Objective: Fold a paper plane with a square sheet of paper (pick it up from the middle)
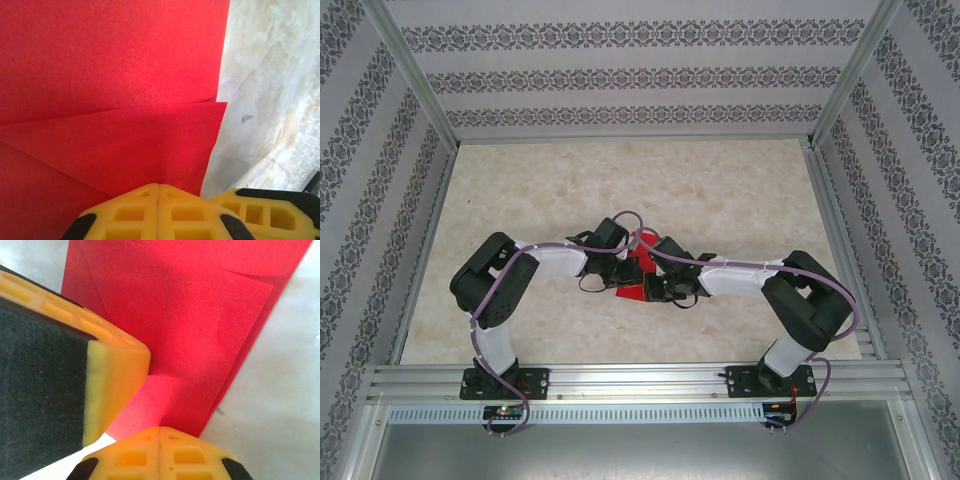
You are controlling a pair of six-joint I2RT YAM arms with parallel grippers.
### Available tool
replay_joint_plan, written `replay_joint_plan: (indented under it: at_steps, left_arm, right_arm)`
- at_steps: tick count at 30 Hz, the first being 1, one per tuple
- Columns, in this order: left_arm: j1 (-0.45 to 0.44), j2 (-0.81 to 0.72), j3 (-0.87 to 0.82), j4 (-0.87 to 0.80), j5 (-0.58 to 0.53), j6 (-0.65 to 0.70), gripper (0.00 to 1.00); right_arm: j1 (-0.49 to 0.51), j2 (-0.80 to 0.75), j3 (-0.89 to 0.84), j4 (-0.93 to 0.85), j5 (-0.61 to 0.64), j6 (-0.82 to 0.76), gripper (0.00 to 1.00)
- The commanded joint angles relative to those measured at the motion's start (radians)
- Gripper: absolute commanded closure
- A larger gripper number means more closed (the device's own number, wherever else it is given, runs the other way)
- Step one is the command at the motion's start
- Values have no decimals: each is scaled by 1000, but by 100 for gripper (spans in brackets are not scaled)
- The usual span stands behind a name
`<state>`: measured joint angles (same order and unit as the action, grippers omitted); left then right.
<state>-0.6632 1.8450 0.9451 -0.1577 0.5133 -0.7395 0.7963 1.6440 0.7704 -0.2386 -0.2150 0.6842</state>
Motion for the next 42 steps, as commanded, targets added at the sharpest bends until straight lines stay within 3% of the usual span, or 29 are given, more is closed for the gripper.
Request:
replay_joint_plan:
  at_steps: [1,15,26,30,37,42]
  left_arm:
    - [12,26,-8,-22,-102,8,91]
    - [177,67,60,-59,-77,96,78]
    - [239,58,158,-156,-96,166,69]
    - [239,-6,162,-166,-92,157,64]
    - [239,-137,69,-139,-93,106,53]
    - [239,-189,-38,-9,-1,25,47]
  right_arm:
    - [1,70,-46,-101,38,2,96]
    - [0,95,-88,-126,47,-19,96]
    - [1,22,-34,-92,11,20,94]
    - [3,-65,73,-55,63,73,87]
    - [-22,-175,120,-81,285,155,59]
    - [-82,-180,71,-21,275,185,57]
